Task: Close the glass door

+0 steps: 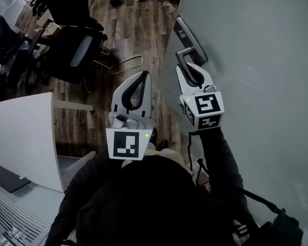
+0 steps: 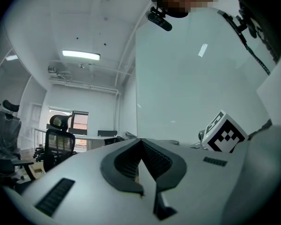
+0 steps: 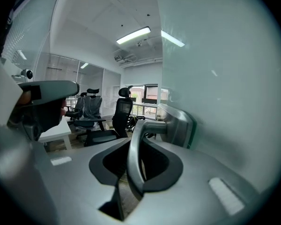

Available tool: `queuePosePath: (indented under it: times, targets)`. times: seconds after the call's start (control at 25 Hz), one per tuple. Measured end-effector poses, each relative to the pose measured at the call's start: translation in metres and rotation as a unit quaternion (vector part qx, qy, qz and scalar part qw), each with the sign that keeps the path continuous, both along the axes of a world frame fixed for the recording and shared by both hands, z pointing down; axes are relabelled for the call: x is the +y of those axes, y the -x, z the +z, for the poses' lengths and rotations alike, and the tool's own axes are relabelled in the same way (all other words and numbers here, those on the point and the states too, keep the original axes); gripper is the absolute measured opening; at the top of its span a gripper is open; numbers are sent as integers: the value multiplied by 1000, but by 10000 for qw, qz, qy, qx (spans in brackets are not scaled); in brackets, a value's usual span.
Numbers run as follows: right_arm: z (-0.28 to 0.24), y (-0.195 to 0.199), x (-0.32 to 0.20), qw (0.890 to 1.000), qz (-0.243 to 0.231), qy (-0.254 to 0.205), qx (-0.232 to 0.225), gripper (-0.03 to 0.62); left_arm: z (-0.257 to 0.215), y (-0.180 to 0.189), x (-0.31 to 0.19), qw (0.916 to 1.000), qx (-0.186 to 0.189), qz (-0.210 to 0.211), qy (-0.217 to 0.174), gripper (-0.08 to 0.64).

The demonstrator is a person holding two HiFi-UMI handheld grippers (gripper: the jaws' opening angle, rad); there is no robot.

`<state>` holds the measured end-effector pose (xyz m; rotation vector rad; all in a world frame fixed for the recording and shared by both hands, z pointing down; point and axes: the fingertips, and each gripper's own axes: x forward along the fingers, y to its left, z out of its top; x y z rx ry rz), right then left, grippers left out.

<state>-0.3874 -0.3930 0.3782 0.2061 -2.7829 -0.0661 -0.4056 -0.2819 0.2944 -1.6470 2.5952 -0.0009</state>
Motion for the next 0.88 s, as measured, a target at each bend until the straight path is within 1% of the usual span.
queuePosePath:
  times: [0.2,0.36,0.48,0.56,0.68,0.76,0.88]
  targets:
    - [1,4,49,9996,-288,-15,6,58,-6,-10,37,9994,-40,-323,-77,-3]
    - [-2,3,72,9987,-513,3,6,58,-12,-33,58,9982,-118,-577,-63,-3]
    - [-1,-5,92,9981,-606,-71,46,58,-9,-55,88,9965,-53,-814,-165,-3]
    - [0,-4,106,9973,-735,-56,13,58,3,-65,114,9943,53,-1064,-29,-3]
    - [-1,2,124,9955,-948,18,-33,58,14,-69,149,9888,172,-1473,183,-3]
    - [0,2,139,9946,-1035,44,-28,58,16,-72,171,9855,174,-1674,200,-3]
    - [-1,0,160,9932,-1164,52,-17,58,12,-79,198,9822,134,-1867,169,-3]
